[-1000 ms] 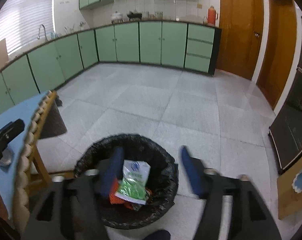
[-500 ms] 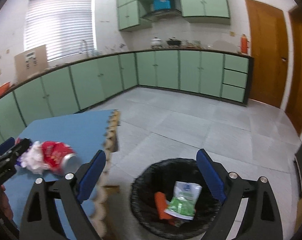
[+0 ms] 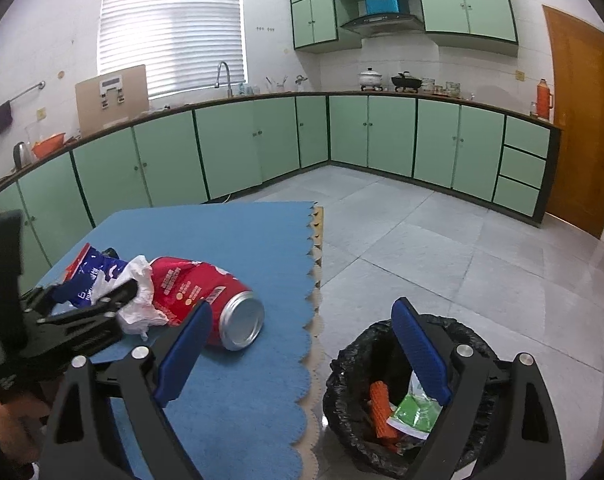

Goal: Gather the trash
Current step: 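Grasp white tissue with left gripper while right grasps red can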

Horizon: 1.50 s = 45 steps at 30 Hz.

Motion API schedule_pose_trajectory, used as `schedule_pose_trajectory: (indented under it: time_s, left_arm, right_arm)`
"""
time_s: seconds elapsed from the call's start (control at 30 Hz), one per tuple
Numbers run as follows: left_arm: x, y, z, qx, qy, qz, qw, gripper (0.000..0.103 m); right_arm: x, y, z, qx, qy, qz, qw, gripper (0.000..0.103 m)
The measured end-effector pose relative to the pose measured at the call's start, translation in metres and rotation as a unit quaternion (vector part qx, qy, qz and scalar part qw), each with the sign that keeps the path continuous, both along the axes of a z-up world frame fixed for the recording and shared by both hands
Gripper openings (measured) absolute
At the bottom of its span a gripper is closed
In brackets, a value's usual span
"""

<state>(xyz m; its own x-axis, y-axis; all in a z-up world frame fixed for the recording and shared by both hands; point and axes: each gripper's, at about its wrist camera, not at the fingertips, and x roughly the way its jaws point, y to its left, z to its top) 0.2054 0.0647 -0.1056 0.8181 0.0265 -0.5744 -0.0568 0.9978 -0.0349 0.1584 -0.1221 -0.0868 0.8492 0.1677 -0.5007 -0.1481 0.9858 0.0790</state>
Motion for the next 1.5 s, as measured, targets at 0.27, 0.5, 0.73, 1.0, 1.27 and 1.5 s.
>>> schedule_pose_trajectory:
  time_s: [0.27,0.5,0.73,1.0,1.27,1.5]
  left_arm:
    - [0.015,0.01,-0.013,-0.035,0.039,-0.007,0.9986,0.04]
    - [0.011,0.01,-0.012,-0.035,0.035,-0.005,0.9988,0.016]
    - [-0.007,0.012,-0.003,-0.037,0.02,0.009,0.9991,0.013]
    - [-0.011,0.011,-0.011,-0.035,0.034,0.005,0.9988,0.013]
    - [-0.01,0.011,-0.013,-0.034,0.034,0.006,0.9988,0.013]
    - [-0.008,0.012,-0.016,-0.037,0.039,0.01,0.9985,0.014]
  right_arm:
    - [0.023,0.011,-0.009,-0.011,0.007,0.026,1.0,0.089]
    - [0.047,0.021,-0.015,-0.008,0.015,0.047,0.999,0.089]
    - [0.079,0.03,-0.03,0.003,0.052,0.074,0.996,0.089]
    - [0.097,0.041,-0.046,0.003,0.093,0.102,0.99,0.083]
    - [0.086,0.055,-0.052,0.006,0.114,0.15,0.982,0.067]
    - [0.066,0.057,-0.043,0.027,0.119,0.188,0.975,0.056]
